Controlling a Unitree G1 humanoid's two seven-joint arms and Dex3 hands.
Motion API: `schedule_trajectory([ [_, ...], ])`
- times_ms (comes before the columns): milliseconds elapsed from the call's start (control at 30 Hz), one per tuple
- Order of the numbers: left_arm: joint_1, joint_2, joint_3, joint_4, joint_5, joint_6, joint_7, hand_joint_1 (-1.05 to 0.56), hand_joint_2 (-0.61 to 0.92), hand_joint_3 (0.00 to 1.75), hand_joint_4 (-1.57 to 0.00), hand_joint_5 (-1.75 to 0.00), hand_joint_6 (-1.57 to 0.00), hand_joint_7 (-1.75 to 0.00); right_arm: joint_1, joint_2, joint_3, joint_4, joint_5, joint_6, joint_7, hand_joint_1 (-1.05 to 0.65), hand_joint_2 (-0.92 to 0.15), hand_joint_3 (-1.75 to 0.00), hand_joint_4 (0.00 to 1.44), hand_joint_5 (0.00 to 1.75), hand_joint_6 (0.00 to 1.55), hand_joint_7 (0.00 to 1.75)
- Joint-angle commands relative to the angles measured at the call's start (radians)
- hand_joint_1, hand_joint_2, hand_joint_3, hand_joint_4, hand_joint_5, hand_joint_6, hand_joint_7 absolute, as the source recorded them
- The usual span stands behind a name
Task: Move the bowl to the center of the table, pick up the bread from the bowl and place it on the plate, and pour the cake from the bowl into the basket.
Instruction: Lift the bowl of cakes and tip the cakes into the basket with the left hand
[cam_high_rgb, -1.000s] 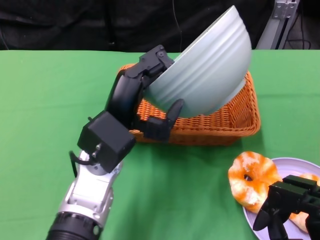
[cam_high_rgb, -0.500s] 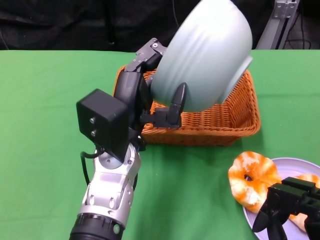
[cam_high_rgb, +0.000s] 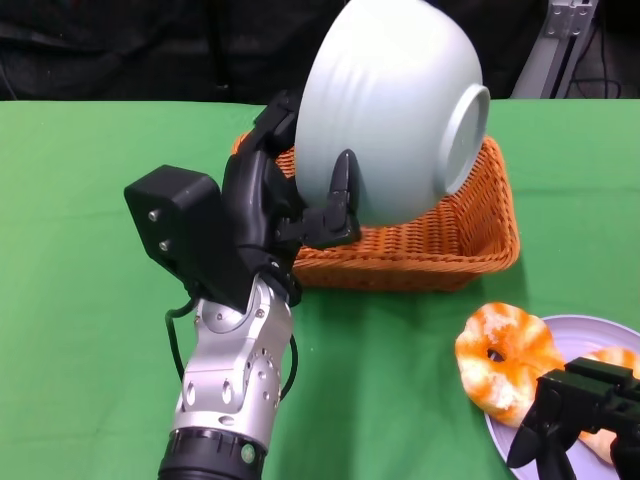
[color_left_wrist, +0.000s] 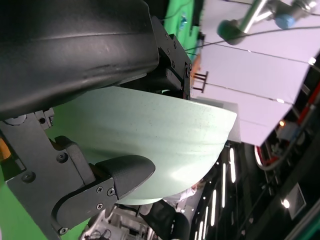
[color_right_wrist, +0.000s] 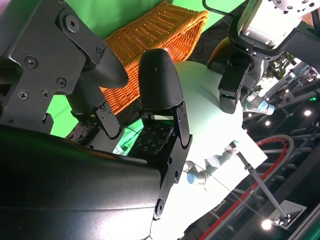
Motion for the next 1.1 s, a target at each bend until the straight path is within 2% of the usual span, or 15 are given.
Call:
schedule_trajectory([
  [33,-0.029,-0.025,0.029,-0.042,-0.061,0.048,0.014,-0.13,0.33,1.64,-1.02,-1.75,-0.86,-1.75,0.011,-0.014,0.004,-0.011,0.005,-0.013,0.005,-0.01,-0.05,-1.75,1.05,1.58,1.00,1.37],
  [300,-0.031,-0.049,0.074,-0.077,-0.188,0.166,0.049,-0.09,0.34,1.66,-1.02,-1.75,-0.85,-1.75,0.006,-0.017,0.004,-0.001,0.008,-0.018,0.002,-0.01,-0.07,-1.75,1.06,1.59,1.01,1.38],
  [600,-0.037,-0.075,0.115,-0.144,-0.345,0.319,0.145,-0.14,0.37,1.63,-1.01,-1.75,-0.81,-1.75,-0.003,-0.024,0.006,0.009,0.011,-0.018,0.004,-0.01,-0.06,-1.75,1.06,1.59,1.01,1.39],
  [1100,-0.049,-0.108,0.164,-0.215,-0.588,0.406,0.281,-0.18,0.34,1.59,-1.02,-1.75,-0.78,-1.75,-0.006,-0.024,0.005,0.011,0.009,-0.011,0.009,0.00,-0.04,-1.75,1.05,1.62,1.00,1.41],
])
